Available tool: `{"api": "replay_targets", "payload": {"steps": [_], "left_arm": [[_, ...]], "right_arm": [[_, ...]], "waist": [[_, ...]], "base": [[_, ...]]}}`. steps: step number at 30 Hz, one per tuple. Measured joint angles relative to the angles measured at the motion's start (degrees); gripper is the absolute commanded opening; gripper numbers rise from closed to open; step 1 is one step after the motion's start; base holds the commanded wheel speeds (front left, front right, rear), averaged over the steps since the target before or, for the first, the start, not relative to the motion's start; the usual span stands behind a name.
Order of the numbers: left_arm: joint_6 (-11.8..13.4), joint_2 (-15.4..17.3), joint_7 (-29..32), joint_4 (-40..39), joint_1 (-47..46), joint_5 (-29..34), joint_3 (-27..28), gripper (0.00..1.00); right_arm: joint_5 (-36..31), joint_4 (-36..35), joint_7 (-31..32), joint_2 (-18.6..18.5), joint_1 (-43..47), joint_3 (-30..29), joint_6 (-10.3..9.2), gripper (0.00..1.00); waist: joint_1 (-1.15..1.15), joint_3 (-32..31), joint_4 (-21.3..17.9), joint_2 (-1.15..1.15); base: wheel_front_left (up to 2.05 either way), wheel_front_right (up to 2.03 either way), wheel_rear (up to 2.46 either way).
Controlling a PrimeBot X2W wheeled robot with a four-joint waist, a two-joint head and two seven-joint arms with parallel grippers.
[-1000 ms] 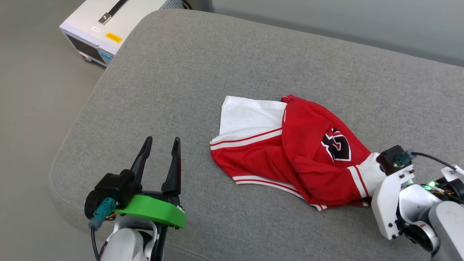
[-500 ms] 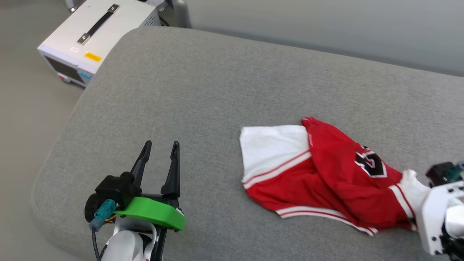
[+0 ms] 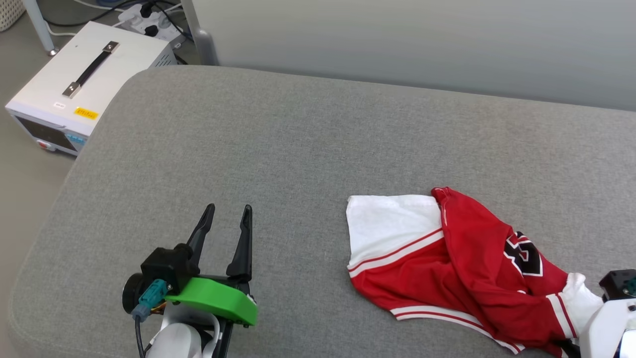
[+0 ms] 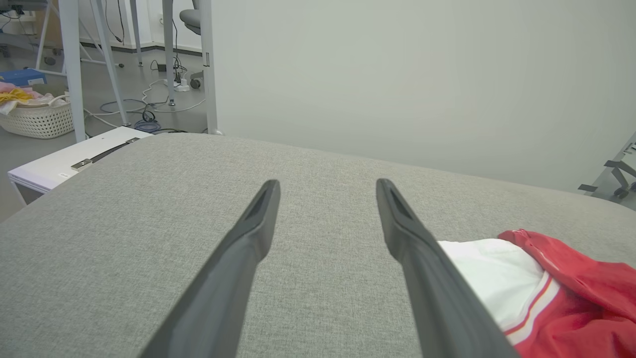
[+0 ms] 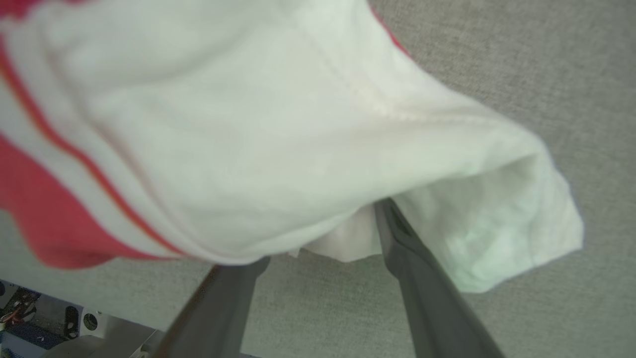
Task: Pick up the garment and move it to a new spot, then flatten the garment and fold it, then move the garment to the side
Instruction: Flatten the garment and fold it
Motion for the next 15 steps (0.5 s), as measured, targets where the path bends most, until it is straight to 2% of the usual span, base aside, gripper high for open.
{"api": "replay_targets", "payload": {"steps": [3,7,11,15], "left_arm": [[0.0,0.0,0.0,0.2,0.2,0.4,0.1,1.0],[0.0,0.0,0.0,0.2,0.7,0.5,0.2,1.0],[0.0,0.0,0.0,0.1,0.9,0.5,0.0,1.0],[0.0,0.0,0.0,-0.2,0.9,0.5,-0.4,1.0]], "right_arm": [[1.1,-4.1,2.4,-0.1,1.4,1.1,0.0,1.0],[4.2,-13.4,8.6,-1.6,3.6,1.2,0.0,1.0],[7.3,-23.2,15.6,-2.3,4.6,-1.2,0.0,1.0],[7.9,-27.8,20.1,-1.8,2.0,-3.6,0.0,1.0]], "waist": [[0.0,-0.8,-0.5,0.0],[0.0,-1.8,-1.2,0.0],[0.0,-2.2,-1.6,0.0],[0.0,-1.3,-1.5,0.0]], "base": [[0.0,0.0,0.0],[0.0,0.0,0.0],[0.0,0.0,0.0],[0.0,0.0,0.0]]}}
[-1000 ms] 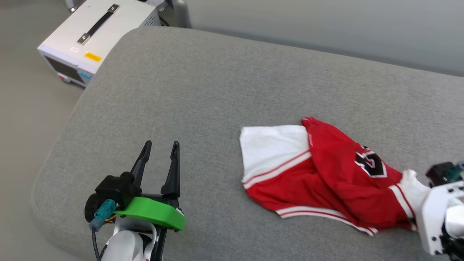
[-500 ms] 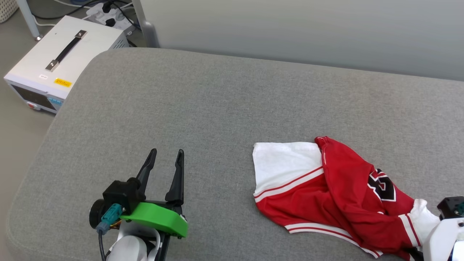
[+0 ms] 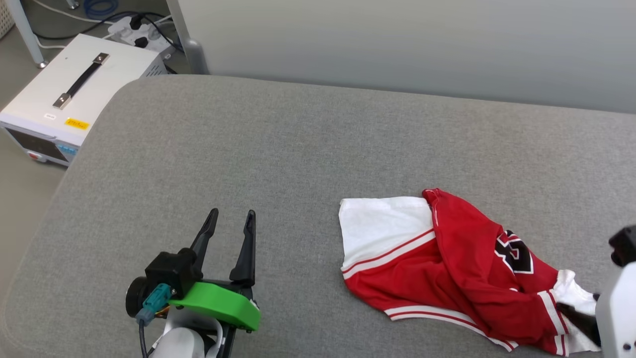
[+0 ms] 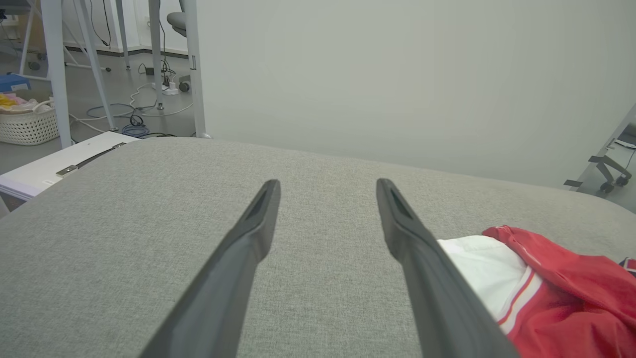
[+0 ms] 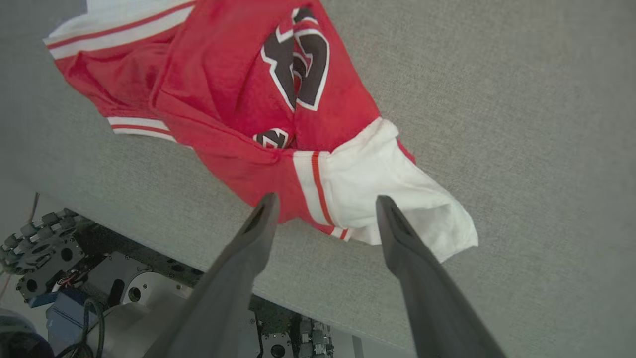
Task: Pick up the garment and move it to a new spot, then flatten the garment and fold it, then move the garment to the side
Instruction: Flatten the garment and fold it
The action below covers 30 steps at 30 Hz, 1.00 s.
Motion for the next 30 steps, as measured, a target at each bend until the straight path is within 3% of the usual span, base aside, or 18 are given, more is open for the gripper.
{"api": "replay_targets", "payload": {"steps": [4,12,22,23,24,25,30], "left_arm": [[0.0,0.0,0.0,-0.1,-0.4,-0.3,-0.8,1.0],[0.0,0.0,0.0,-0.3,-2.4,-1.9,-1.3,1.0],[0.0,0.0,0.0,-0.7,-3.9,-3.0,-2.3,1.0],[0.0,0.0,0.0,-0.8,-4.0,-3.1,-2.5,1.0],[0.0,0.0,0.0,-0.8,-4.1,-3.2,-2.6,1.0],[0.0,0.0,0.0,-0.9,-4.2,-3.2,-2.7,1.0],[0.3,0.0,0.0,-0.9,-4.6,-3.5,-3.3,1.0]], "right_arm": [[-1.5,1.8,2.2,-0.3,-6.7,0.6,0.0,1.0],[-4.8,14.5,3.1,-0.4,-16.0,2.6,0.0,1.0],[-6.1,26.5,0.4,-2.4,-19.0,4.4,0.0,1.0],[-6.2,27.2,0.3,-2.8,-19.2,4.6,0.01,0.87],[-6.2,27.6,0.2,-3.2,-19.4,4.7,0.01,0.19],[-6.2,28.1,0.0,-3.6,-19.8,4.9,0.01,0.0],[-6.1,30.3,-3.9,-4.2,-22.9,5.4,0.01,0.0]], "waist": [[0.0,1.7,0.6,0.0],[0.0,5.7,3.9,0.0],[0.0,10.3,8.3,0.0],[0.0,10.7,8.7,0.0],[0.0,11.0,9.0,0.0],[0.0,11.4,9.4,0.0],[0.0,12.7,10.7,0.0]], "base": [[0.0,0.0,0.0],[0.0,0.0,0.0],[0.0,0.0,0.0],[0.0,0.0,0.0],[0.0,0.0,0.0],[0.0,0.0,0.0],[0.0,0.0,0.0]]}}
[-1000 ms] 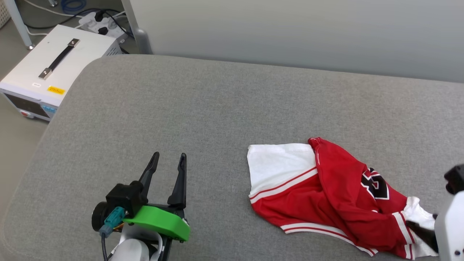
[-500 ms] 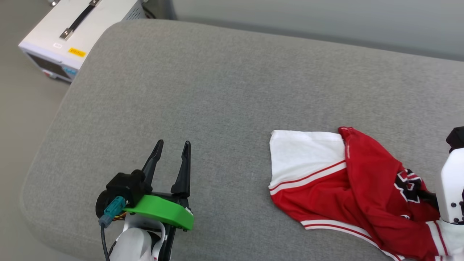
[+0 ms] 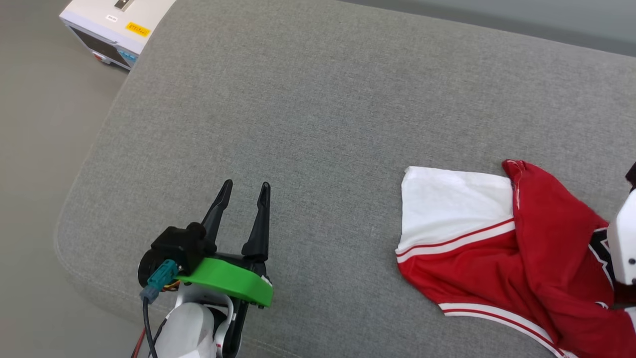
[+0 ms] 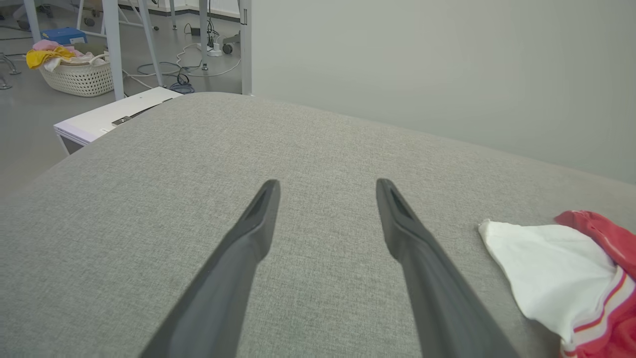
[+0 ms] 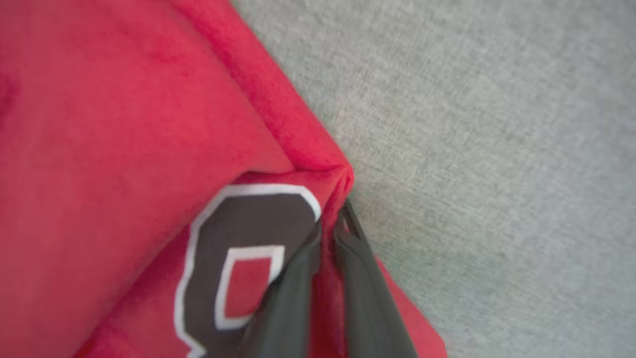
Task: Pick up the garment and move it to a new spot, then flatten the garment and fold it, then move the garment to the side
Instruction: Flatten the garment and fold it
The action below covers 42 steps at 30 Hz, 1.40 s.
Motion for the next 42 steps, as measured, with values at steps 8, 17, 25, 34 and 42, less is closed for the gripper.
{"api": "replay_targets", "payload": {"steps": [8,17,25,34,42], "left_arm": [[0.2,0.0,0.0,0.0,-0.3,-0.2,-0.8,1.0],[0.7,0.0,0.0,-0.3,-0.8,-1.2,-1.5,1.0],[1.1,0.0,0.0,-0.3,-0.8,-1.7,-1.5,1.0],[1.1,0.0,0.0,0.3,-0.7,-0.5,-0.4,1.0],[0.6,0.0,0.0,0.7,-0.1,0.5,0.3,1.0]], "right_arm": [[-1.9,4.7,-10.9,-1.3,-8.2,1.9,0.0,0.0],[-10.6,15.4,-26.9,-4.6,-18.3,3.8,0.0,0.0],[-14.2,26.2,-37.5,-2.9,-22.4,5.4,0.0,1.0],[-10.3,29.4,-46.7,-0.6,-22.8,6.2,0.0,1.0],[-2.3,20.8,-55.9,0.0,-17.3,6.0,-0.01,1.0]], "waist": [[0.0,-0.1,0.8,0.0],[0.0,1.2,2.0,0.0],[0.0,1.7,2.2,0.0],[0.0,-1.7,-0.2,0.0],[0.0,-5.7,-3.9,0.0]], "base": [[0.0,0.0,0.0],[0.0,0.0,0.0],[0.0,0.0,0.0],[0.0,0.0,0.0],[0.0,0.0,0.0]]}}
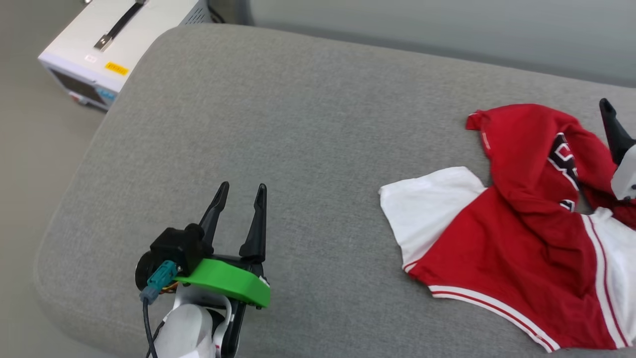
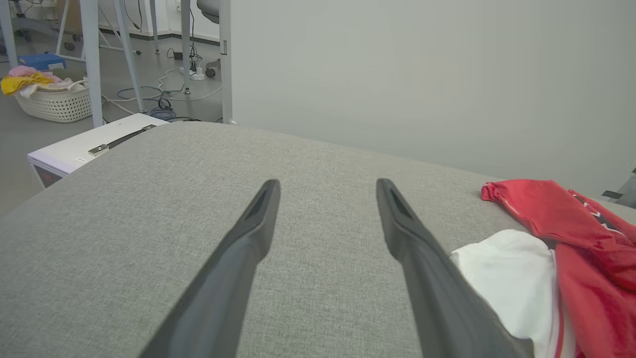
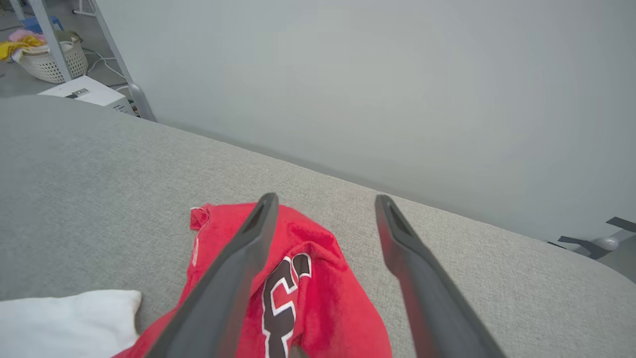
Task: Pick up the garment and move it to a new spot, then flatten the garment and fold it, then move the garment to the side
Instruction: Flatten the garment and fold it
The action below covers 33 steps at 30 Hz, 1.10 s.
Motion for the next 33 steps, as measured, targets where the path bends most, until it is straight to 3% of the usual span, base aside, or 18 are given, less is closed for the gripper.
{"api": "replay_targets", "payload": {"steps": [5,13,20,26,28,33], "left_arm": [[-0.4,0.0,0.0,0.2,1.2,0.1,0.2,1.0],[-0.7,0.0,0.0,0.9,2.2,0.1,-0.7,1.0],[-0.8,0.0,0.0,1.8,2.4,0.1,-1.1,1.0],[-0.9,1.0,0.1,3.4,1.8,0.5,-2.3,1.0],[-0.9,1.3,1.9,4.1,0.4,0.5,-2.8,1.0],[-0.3,1.8,14.4,5.1,-5.7,1.1,-4.9,1.0]], "right_arm": [[2.7,-9.0,-5.0,1.8,7.7,-2.2,0.0,1.0],[1.1,-21.2,-10.3,8.2,22.6,-6.7,0.0,1.0],[-2.1,-28.1,-12.2,14.4,31.0,-8.9,0.0,1.0],[-3.8,-31.2,-12.2,17.3,33.2,-9.7,0.0,1.0],[-4.2,-32.1,-12.2,17.6,33.2,-9.9,0.0,1.0],[-5.1,-34.0,-11.6,18.2,33.4,-10.3,0.0,1.0]], "waist": [[0.0,-2.3,-3.1,0.0],[0.0,-4.9,-7.8,0.0],[0.0,-5.7,-11.0,0.0],[0.0,-4.9,-13.2,0.0],[0.0,-4.4,-13.9,0.0],[0.0,-2.6,-15.7,0.0]], "base": [[0.0,0.0,0.0],[0.0,0.0,0.0],[0.0,0.0,0.0],[0.0,0.0,0.0],[0.0,0.0,0.0],[0.0,0.0,0.0]]}}
